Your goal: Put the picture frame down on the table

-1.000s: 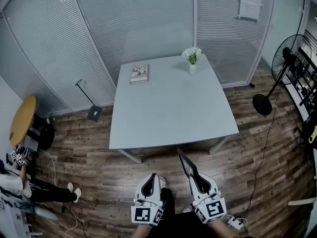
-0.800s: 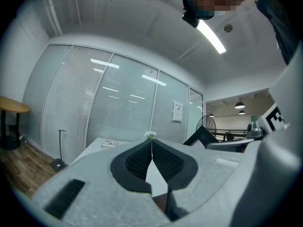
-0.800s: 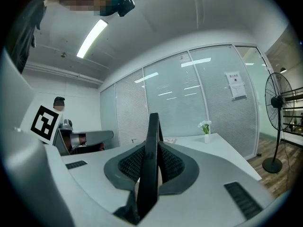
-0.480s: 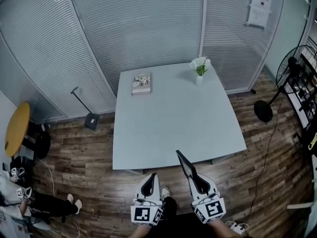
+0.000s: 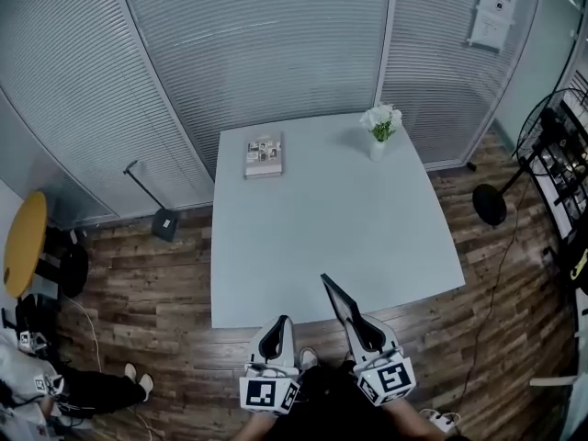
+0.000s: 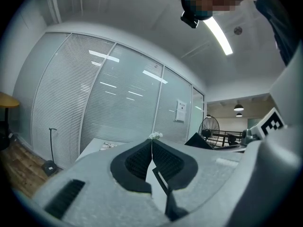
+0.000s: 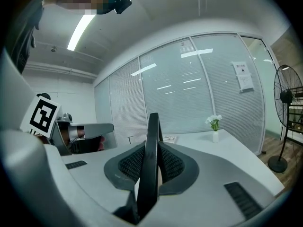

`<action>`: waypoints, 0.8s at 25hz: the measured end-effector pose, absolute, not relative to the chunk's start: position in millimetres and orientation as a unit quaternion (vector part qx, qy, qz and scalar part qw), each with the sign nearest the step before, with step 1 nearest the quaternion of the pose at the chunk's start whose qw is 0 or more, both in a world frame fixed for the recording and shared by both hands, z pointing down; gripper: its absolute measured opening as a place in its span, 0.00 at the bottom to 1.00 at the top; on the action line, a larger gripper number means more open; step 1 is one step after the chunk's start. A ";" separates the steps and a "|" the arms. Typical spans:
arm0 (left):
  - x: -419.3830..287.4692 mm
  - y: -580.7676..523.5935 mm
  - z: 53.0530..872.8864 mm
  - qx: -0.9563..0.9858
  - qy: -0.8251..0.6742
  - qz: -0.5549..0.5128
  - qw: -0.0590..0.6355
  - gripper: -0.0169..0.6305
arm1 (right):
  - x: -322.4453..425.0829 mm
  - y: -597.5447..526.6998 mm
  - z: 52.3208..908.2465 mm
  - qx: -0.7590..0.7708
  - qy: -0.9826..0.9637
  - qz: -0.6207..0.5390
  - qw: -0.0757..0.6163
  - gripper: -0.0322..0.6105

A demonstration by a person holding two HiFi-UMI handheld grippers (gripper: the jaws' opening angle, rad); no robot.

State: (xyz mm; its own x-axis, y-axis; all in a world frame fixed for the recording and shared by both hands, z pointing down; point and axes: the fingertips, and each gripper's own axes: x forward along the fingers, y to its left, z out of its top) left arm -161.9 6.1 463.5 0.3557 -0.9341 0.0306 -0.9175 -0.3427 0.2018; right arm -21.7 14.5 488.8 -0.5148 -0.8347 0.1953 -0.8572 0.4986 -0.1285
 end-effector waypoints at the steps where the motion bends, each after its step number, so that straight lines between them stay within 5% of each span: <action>1: -160.9 1.0 464.7 0.819 -0.565 -0.044 0.093 0.05 | -22.5 7.5 490.9 0.488 -0.865 0.107 0.053 0.15; 20: -124.3 -161.8 467.2 0.804 -0.585 -0.040 0.095 0.05 | -16.5 -178.0 557.2 0.409 -0.890 0.180 0.092 0.15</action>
State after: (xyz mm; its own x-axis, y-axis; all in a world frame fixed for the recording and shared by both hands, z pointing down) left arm -124.3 -161.8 467.2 0.3116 -0.9490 0.0473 -0.9339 -0.2967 0.1997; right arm -16.5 -178.0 557.2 -0.6484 -0.6953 0.3101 -0.7611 0.6006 -0.2449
